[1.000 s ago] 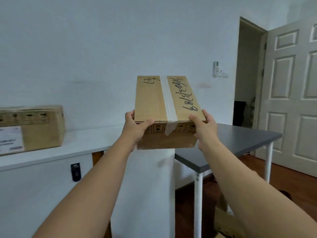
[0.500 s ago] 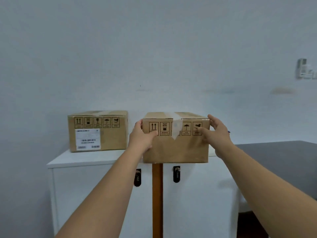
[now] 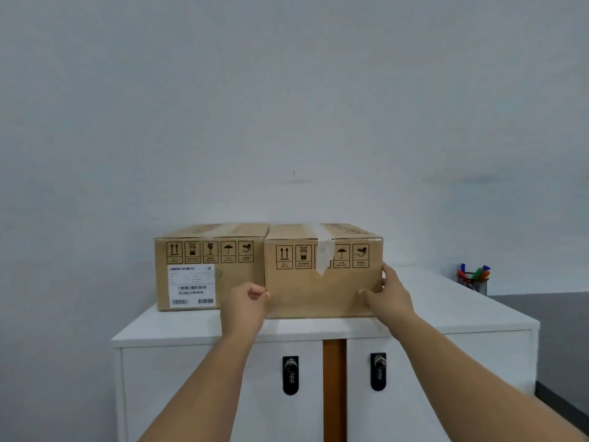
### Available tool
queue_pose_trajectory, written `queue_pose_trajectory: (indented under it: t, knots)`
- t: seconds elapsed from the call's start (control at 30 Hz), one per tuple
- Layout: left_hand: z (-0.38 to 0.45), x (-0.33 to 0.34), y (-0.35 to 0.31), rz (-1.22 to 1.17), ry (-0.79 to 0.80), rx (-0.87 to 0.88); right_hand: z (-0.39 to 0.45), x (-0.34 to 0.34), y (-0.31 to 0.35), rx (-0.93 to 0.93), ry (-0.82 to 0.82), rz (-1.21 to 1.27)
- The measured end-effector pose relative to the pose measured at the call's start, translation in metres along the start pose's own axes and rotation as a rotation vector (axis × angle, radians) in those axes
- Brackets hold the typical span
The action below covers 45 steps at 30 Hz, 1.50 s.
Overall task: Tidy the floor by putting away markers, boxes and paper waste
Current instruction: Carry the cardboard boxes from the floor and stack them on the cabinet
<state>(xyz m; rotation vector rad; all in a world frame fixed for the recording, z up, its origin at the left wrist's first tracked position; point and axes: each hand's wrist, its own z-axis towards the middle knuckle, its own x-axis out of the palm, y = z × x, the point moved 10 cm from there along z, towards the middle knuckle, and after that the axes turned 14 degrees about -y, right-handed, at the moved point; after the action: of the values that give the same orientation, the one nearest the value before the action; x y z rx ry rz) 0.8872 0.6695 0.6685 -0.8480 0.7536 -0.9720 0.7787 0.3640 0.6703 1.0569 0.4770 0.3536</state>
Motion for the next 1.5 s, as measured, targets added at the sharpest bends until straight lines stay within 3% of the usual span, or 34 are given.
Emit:
queue_pose_trajectory:
  t: [0.23,0.33,0.67,0.77,0.87,1.03,1.27,1.5]
  knots:
    - [0.028,0.019,0.015,0.115,-0.008,0.017,0.014,0.038,-0.008,0.011,0.025,0.022]
    - [0.035,0.016,0.020,0.290,-0.134,0.060,0.022,0.046,-0.012,0.023,0.036,0.045]
    - [0.035,0.018,0.016,0.330,-0.169,0.075,0.032,0.056,-0.018,-0.003,0.066,0.040]
    - [0.028,0.017,0.008,0.348,-0.171,0.108,0.028,0.057,-0.022,0.003,0.124,-0.043]
    - [-0.007,0.033,-0.029,0.269,-0.165,0.275,0.026,0.042,-0.025,-0.017,0.136,-0.218]
    - [-0.106,0.096,-0.114,0.107,0.061,0.562,0.036,-0.037,-0.042,-0.030,0.063,-0.451]
    - [-0.236,0.195,-0.175,-0.068,0.557,0.551,0.035,-0.215,-0.064,0.004,-0.116,-0.613]
    - [-0.400,0.272,-0.232,-0.189,0.912,0.589,-0.009,-0.420,-0.118,0.182,-0.329,-0.777]
